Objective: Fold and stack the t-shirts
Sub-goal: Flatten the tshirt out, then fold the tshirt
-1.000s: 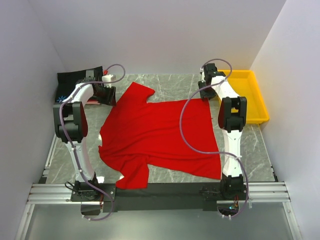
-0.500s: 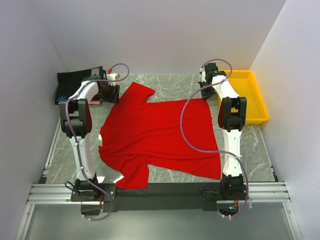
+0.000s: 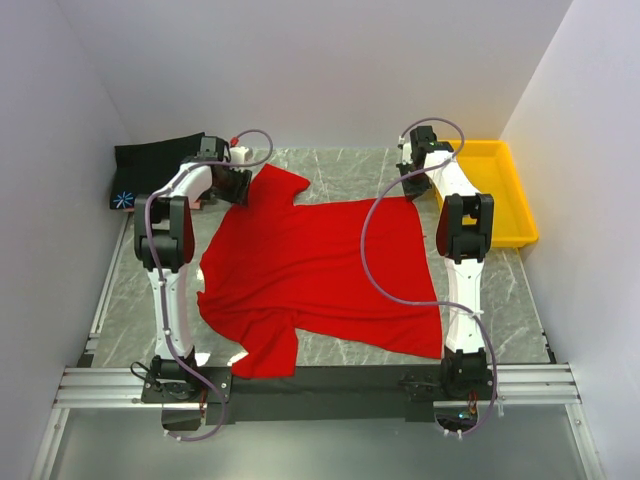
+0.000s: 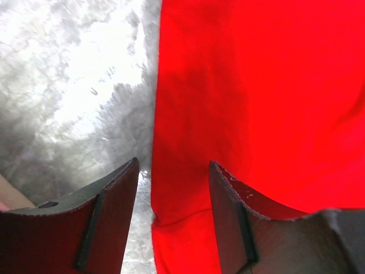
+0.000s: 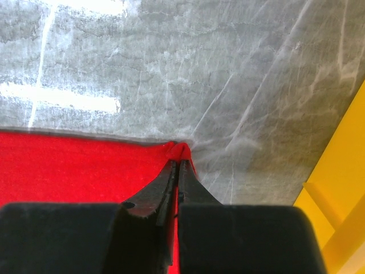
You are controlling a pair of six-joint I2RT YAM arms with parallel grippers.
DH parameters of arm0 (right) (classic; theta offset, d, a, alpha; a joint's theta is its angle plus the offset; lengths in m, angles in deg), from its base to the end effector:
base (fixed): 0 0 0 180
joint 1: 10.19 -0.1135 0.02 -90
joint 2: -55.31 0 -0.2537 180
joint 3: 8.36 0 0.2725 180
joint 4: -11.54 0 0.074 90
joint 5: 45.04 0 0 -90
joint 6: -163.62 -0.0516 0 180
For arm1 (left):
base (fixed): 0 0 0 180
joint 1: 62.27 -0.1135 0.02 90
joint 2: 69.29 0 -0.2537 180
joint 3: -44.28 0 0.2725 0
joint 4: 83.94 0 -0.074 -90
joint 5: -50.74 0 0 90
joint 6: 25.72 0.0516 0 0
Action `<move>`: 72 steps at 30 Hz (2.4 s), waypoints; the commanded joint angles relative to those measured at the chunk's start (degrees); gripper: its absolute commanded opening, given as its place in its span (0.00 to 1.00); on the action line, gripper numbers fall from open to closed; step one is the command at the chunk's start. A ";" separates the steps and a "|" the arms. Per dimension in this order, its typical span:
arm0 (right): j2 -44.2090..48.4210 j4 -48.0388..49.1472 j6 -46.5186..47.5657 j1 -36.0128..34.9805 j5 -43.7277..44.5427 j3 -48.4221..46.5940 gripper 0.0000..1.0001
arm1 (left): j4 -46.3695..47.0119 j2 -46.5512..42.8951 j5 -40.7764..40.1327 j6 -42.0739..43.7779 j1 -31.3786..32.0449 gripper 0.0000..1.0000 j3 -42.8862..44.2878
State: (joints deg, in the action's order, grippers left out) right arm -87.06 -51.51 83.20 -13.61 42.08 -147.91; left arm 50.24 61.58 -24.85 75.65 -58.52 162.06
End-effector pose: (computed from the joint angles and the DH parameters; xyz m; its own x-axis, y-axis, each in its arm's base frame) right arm 0.5433 0.0351 0.1404 -0.8850 -0.2194 -0.4107 -0.2306 0.9728 -0.0228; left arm 0.5135 -0.0465 0.1375 -0.8000 0.2438 -0.5483 0.3563 0.9282 -0.1071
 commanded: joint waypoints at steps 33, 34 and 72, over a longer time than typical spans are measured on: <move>3.76 5.59 2.02 1.49 -2.05 -6.33 0.00 | 7.70 4.14 0.00 -1.18 -1.37 0.01 14.39; 4.63 5.76 2.28 1.49 -2.05 -6.16 0.00 | 7.79 3.70 0.43 -1.27 -1.55 0.01 14.30; 24.42 3.57 9.31 3.07 -9.08 23.11 0.00 | 6.30 -25.75 8.88 9.80 -5.95 0.01 -22.69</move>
State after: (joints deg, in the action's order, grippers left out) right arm -65.77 -48.43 91.00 -11.40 32.62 -126.14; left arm 57.52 39.29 -16.96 83.17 -64.01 141.51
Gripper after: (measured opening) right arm 0.013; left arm 0.016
